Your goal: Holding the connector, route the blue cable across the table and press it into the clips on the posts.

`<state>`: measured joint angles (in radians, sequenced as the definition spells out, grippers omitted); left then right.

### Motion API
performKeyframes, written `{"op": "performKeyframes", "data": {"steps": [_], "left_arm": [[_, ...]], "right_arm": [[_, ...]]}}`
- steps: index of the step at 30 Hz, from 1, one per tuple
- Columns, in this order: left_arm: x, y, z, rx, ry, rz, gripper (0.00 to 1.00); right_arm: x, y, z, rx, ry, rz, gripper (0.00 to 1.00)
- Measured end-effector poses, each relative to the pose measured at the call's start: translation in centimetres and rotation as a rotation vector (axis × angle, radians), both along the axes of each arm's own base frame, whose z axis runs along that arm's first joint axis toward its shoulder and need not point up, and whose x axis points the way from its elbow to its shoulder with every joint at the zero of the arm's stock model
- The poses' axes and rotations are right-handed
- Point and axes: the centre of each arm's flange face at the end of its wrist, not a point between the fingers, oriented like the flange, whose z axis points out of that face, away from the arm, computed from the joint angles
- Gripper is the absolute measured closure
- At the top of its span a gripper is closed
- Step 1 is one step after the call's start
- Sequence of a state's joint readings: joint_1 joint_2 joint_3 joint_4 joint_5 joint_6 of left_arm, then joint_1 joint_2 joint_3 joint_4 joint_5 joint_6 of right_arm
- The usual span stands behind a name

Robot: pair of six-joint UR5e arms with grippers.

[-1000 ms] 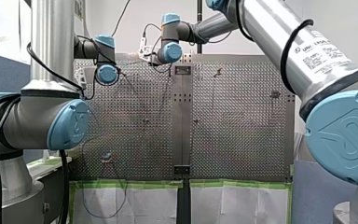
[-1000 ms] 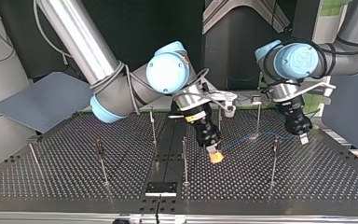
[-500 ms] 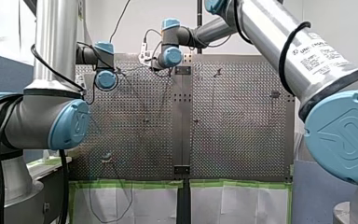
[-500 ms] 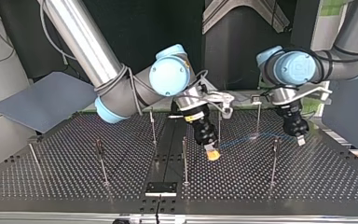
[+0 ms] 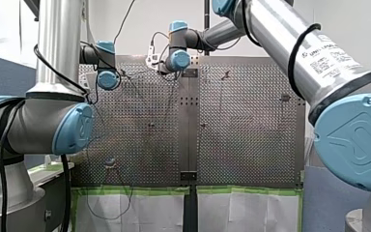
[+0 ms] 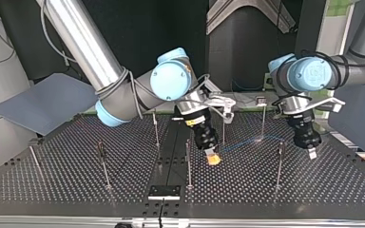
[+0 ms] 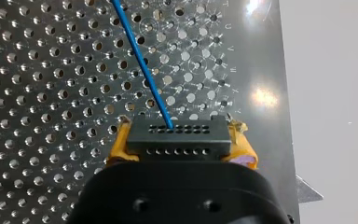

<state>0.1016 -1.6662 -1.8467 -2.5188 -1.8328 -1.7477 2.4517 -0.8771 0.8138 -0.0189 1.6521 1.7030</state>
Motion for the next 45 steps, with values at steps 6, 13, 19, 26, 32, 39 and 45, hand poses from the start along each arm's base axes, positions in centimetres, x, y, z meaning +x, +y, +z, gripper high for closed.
{"op": "performKeyframes", "data": {"steps": [6, 13, 19, 26, 32, 39, 45], "left_arm": [[1.9, 0.2, 0.1, -0.005, 0.006, -0.03, 1.0], [3.9, 2.2, -1.7, -0.022, 0.03, -0.004, 1.0], [4.3, 2.9, -2.9, -0.029, 0.055, 0.006, 1.0], [3.6, 3.1, -2.9, -0.051, 0.089, 0.034, 1.0], [2.8, 3.0, -3.2, -0.067, 0.142, 0.048, 1.0], [1.0, 3.6, -2.5, -0.106, 0.116, 0.087, 0.83], [0.0, 3.6, -1.5, -0.124, 0.098, 0.106, 0.62]], "right_arm": [[-0.2, -0.4, -0.1, 0.0, 0.0, -0.005, 1.0], [-0.4, -0.8, -0.1, 0.0, 0.002, -0.021, 1.0], [-0.5, -1.0, -0.2, 0.001, 0.0, -0.033, 1.0], [-0.4, -0.8, -0.3, -0.001, 0.005, -0.032, 1.0], [-0.1, -0.4, -0.4, -0.001, 0.007, -0.024, 1.0], [0.0, -0.2, -0.5, 0.002, 0.008, -0.02, 1.0], [0.0, -0.2, -0.6, 0.005, 0.007, -0.018, 1.0]]}}
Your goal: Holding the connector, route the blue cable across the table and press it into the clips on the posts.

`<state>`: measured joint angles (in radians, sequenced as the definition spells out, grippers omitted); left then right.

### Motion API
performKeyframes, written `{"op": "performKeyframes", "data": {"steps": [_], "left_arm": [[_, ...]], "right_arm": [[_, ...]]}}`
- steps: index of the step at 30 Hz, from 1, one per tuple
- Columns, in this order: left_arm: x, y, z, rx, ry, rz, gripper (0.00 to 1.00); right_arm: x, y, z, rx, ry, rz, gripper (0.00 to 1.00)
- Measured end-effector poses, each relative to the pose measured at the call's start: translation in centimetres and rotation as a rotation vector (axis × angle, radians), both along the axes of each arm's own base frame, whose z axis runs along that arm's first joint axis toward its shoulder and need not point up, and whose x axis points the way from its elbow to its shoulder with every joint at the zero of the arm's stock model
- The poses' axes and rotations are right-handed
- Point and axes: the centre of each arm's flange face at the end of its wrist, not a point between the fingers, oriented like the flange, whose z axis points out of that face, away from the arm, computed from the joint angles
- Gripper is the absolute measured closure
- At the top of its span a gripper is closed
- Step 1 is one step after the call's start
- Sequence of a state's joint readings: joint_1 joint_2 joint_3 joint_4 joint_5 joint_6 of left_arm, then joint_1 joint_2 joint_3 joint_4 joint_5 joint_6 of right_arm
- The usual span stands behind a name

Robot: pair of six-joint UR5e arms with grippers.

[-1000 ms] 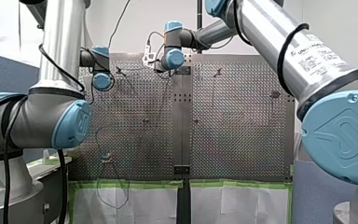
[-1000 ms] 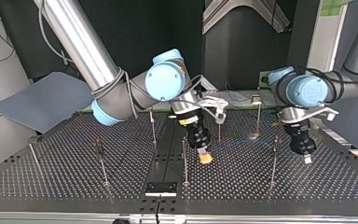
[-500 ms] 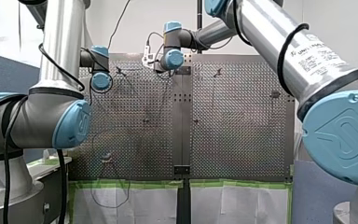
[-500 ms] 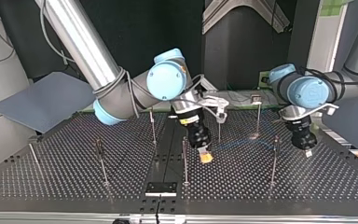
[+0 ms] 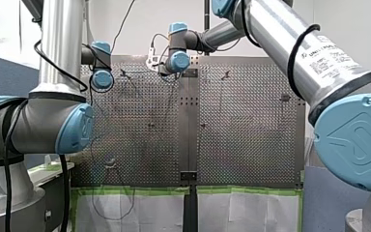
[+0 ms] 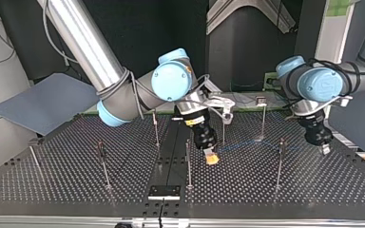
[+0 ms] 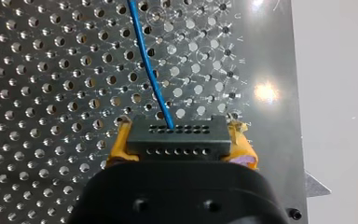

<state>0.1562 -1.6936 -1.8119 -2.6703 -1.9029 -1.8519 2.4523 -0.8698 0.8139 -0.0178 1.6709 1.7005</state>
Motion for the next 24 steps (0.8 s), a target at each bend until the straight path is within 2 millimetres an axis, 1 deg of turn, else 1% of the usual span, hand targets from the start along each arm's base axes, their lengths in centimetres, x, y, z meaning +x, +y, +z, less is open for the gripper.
{"op": "performKeyframes", "data": {"steps": [1, 2, 3, 4, 5, 6, 7, 8, 9, 15, 24], "left_arm": [[-0.1, 0.0, 0.0, -0.004, 0.006, 0.001, 0.62], [-0.2, 0.0, -0.1, -0.008, 0.012, 0.001, 0.59], [-0.3, -0.1, -0.1, -0.011, 0.018, 0.001, 0.5], [-0.5, -0.1, -0.2, -0.016, 0.028, 0.0, 0.5], [-0.5, -0.1, -0.2, -0.019, 0.034, -0.002, 0.46], [-0.6, -0.2, -0.3, -0.022, 0.042, -0.005, 0.39], [-0.7, -0.3, -0.4, -0.026, 0.052, -0.01, 0.39], [-0.8, -0.3, -0.5, -0.028, 0.058, -0.013, 0.09], [-0.9, -0.4, -0.6, -0.029, 0.065, -0.018, 0.0], [-2.7, -1.4, -0.7, -0.04, 0.109, -0.066, 0.0], [-5.6, -3.0, 0.8, -0.052, 0.142, -0.154, 0.0]], "right_arm": [[0.0, 0.0, 0.0, 0.0, 0.0, 0.001, 1.0], [0.0, 0.1, 0.0, 0.001, 0.0, 0.001, 1.0], [0.1, 0.1, 0.0, 0.001, 0.0, 0.002, 1.0], [0.1, 0.1, -0.1, 0.001, 0.0, 0.002, 1.0], [0.1, 0.2, -0.1, 0.002, 0.001, 0.003, 1.0], [0.2, 0.2, -0.1, 0.002, 0.001, 0.004, 1.0], [0.2, 0.2, -0.1, 0.003, 0.0, 0.004, 1.0], [0.2, 0.3, -0.1, 0.003, 0.001, 0.005, 1.0], [0.2, 0.3, -0.2, 0.003, 0.0, 0.005, 1.0], [0.3, 0.5, -0.2, 0.004, 0.001, 0.008, 1.0], [0.5, 0.8, -0.2, 0.006, 0.004, 0.012, 1.0]]}}
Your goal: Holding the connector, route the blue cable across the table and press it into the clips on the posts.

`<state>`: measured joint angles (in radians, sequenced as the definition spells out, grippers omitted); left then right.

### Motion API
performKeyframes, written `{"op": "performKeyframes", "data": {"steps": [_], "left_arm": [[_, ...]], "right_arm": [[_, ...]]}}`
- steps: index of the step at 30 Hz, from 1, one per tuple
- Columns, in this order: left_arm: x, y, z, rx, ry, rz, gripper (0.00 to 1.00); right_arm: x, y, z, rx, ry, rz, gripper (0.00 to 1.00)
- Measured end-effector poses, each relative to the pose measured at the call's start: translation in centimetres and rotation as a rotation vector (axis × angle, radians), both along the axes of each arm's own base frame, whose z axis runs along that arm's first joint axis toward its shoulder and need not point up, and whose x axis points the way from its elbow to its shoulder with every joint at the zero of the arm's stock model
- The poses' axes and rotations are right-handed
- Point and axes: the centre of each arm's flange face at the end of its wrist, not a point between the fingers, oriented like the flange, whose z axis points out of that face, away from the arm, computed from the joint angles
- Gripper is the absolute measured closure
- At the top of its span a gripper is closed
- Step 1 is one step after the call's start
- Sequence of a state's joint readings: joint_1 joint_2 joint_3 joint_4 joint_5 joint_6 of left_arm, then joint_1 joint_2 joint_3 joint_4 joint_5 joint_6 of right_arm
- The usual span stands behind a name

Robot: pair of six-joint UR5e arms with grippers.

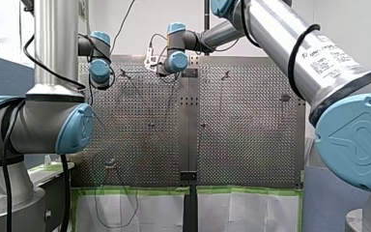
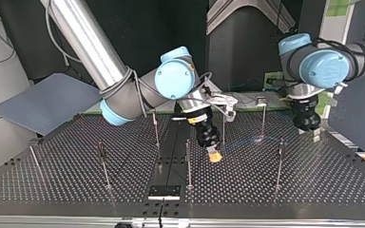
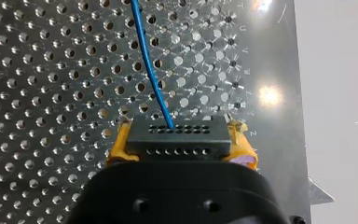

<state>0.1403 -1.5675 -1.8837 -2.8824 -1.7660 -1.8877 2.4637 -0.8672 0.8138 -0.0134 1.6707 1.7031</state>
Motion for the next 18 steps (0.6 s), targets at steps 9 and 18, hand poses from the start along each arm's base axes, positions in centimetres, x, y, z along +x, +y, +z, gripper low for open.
{"op": "performKeyframes", "data": {"steps": [9, 18], "left_arm": [[-2.9, -1.1, 0.8, -0.04, 0.011, -0.064, 0.0], [-4.9, -2.2, 2.9, -0.044, -0.041, -0.135, 0.0]], "right_arm": [[0.0, 0.1, -0.2, 0.007, 0.005, -0.001, 1.0], [-0.3, -0.2, -0.3, 0.021, 0.004, -0.008, 1.0]]}}
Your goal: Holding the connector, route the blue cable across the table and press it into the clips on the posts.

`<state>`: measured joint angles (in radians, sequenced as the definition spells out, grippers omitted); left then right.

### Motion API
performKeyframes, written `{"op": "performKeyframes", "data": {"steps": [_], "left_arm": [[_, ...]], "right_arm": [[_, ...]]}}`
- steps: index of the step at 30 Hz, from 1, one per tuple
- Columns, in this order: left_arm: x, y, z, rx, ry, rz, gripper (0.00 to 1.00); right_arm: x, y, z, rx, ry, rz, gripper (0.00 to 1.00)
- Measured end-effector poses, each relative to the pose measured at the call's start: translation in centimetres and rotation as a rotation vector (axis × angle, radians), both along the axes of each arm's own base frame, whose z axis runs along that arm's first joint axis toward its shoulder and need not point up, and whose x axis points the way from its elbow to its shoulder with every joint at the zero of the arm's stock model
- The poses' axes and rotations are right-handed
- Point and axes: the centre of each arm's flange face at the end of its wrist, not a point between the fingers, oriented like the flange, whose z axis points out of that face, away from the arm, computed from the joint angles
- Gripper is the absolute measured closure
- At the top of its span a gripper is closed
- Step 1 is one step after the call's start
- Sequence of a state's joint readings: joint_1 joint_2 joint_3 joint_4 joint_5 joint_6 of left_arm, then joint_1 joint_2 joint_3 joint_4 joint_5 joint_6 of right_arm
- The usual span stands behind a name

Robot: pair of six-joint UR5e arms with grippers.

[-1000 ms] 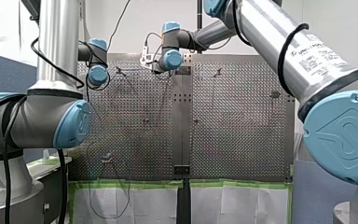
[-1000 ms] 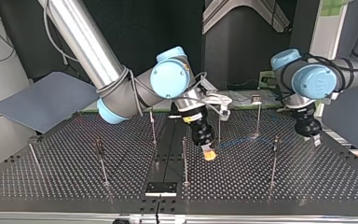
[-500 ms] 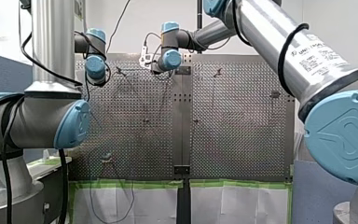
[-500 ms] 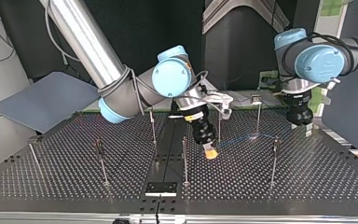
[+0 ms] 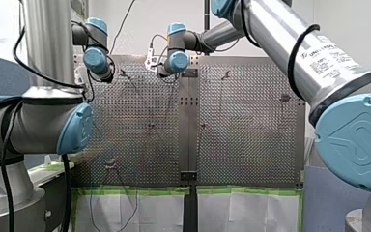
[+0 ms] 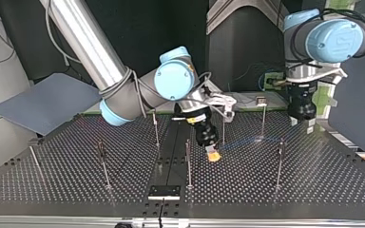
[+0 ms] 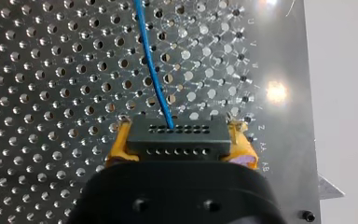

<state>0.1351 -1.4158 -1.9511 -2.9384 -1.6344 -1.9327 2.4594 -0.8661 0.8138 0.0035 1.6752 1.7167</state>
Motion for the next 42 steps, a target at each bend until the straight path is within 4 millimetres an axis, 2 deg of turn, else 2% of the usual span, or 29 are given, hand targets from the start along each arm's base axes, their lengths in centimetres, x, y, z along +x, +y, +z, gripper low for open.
{"op": "performKeyframes", "data": {"steps": [7, 11, 19, 28, 42], "left_arm": [[-1.3, -1.2, 2.1, 0.042, -0.043, -0.071, 0.0], [-1.3, -1.9, 2.3, 0.078, -0.049, -0.114, 0.0], [0.1, -3.1, 1.4, 0.151, -0.026, -0.203, 0.0], [1.1, -4.1, 3.8, 0.181, -0.081, -0.227, 0.0], [2.4, -5.7, 2.6, 0.197, -0.066, -0.261, 0.0]], "right_arm": [[-0.1, -0.1, 0.0, 0.007, -0.003, -0.002, 1.0], [-0.1, -0.2, -0.1, 0.008, -0.002, -0.003, 1.0], [-0.2, -0.2, -0.1, 0.01, -0.002, -0.005, 1.0], [-0.3, -0.3, -0.1, 0.012, -0.003, -0.006, 1.0], [-0.4, -0.6, -0.1, 0.014, -0.005, -0.009, 1.0]]}}
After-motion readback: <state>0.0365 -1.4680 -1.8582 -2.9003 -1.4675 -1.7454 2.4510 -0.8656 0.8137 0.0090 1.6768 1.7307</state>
